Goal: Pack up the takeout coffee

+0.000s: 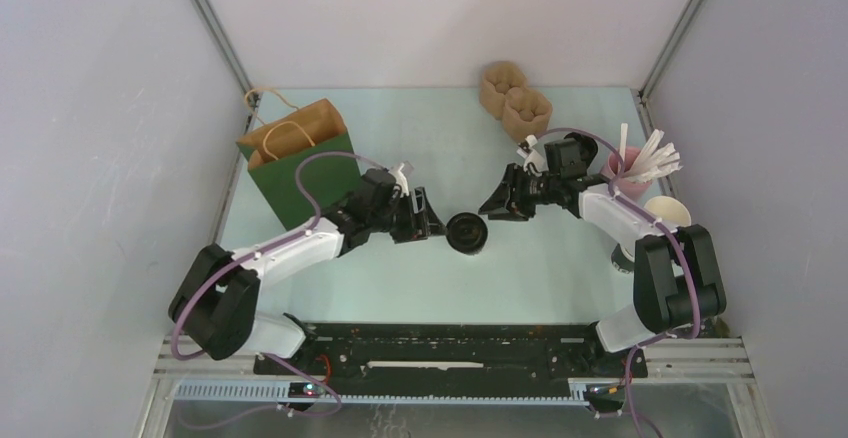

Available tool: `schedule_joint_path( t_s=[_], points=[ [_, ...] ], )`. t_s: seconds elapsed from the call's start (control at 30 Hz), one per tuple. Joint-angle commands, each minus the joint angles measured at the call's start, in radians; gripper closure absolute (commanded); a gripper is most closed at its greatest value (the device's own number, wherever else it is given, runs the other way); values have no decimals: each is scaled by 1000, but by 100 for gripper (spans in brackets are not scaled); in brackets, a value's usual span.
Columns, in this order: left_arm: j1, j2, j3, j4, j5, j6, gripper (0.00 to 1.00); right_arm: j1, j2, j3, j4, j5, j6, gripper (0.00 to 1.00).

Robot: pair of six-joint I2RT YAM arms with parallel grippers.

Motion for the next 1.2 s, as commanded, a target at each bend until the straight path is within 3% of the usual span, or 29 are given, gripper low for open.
schedule_joint_path(
  t_s=[0.0, 0.33, 0.57, 0.9, 1.17],
  points=[
    [-3, 9, 29, 5, 16, 20, 32, 6, -5, -9, 26, 13, 2, 50],
    [-5, 15, 60, -7, 19, 29, 27, -63, -19, -10, 17, 29, -2, 49],
    [-4, -65, 69, -90, -23, 70, 17, -90, -40, 10, -41, 51, -59, 36],
    [-4, -376, 72, -273, -68, 92, 4, -41, -174, 38, -175, 207, -141, 20],
    [-5, -642, 164, -567, -203, 98, 0, 133, -362, 50, -325, 480, -204, 11]
  ],
)
